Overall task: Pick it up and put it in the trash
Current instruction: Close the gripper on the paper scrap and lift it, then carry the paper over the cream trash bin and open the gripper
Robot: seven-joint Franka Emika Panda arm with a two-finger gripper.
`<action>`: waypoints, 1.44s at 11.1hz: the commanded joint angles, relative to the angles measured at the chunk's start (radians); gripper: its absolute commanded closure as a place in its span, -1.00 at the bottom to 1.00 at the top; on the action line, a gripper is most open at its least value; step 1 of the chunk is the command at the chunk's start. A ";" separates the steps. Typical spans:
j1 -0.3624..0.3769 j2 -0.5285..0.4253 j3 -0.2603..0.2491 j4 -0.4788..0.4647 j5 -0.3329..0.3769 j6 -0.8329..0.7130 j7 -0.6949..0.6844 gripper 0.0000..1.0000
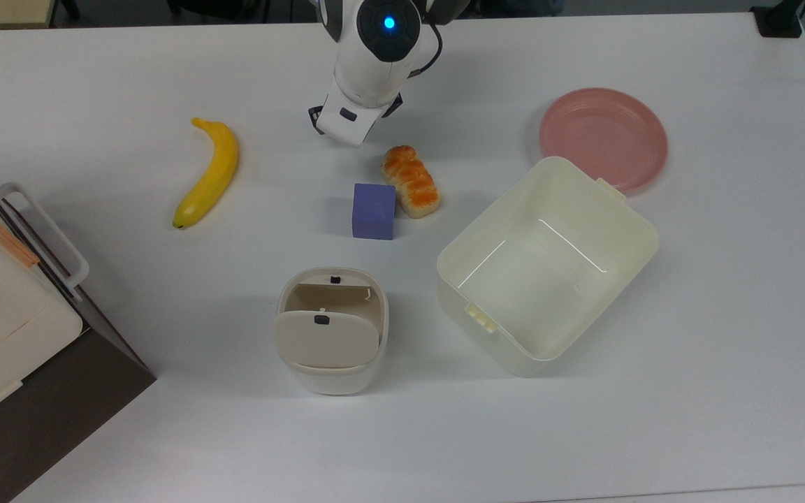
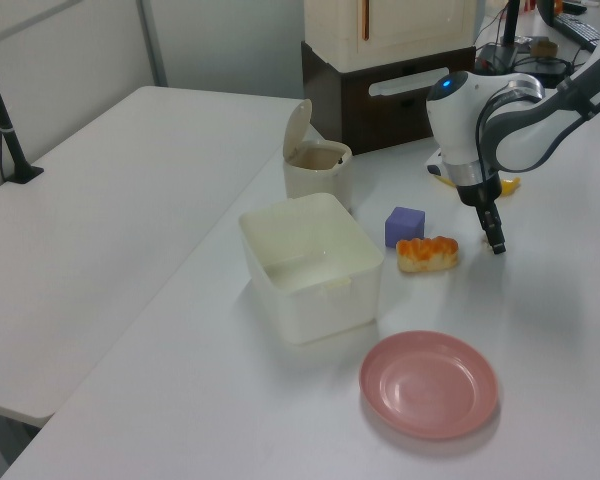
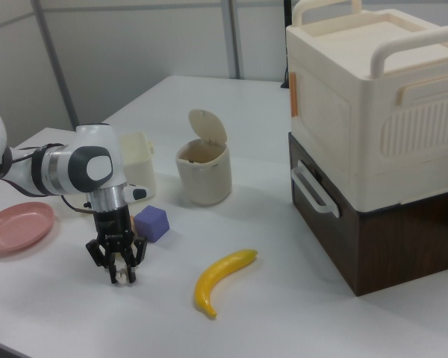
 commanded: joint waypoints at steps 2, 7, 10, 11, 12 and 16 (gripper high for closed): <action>0.016 -0.088 0.019 0.034 0.007 0.015 -0.015 0.67; -0.050 -0.013 0.010 0.418 0.105 0.076 -0.018 0.67; -0.122 0.135 0.010 0.572 0.147 0.272 0.074 0.66; -0.130 0.177 0.010 0.597 0.141 0.339 0.135 0.64; -0.136 0.220 0.010 0.626 0.138 0.378 0.181 0.47; -0.143 0.269 0.010 0.655 0.136 0.455 0.357 -1.00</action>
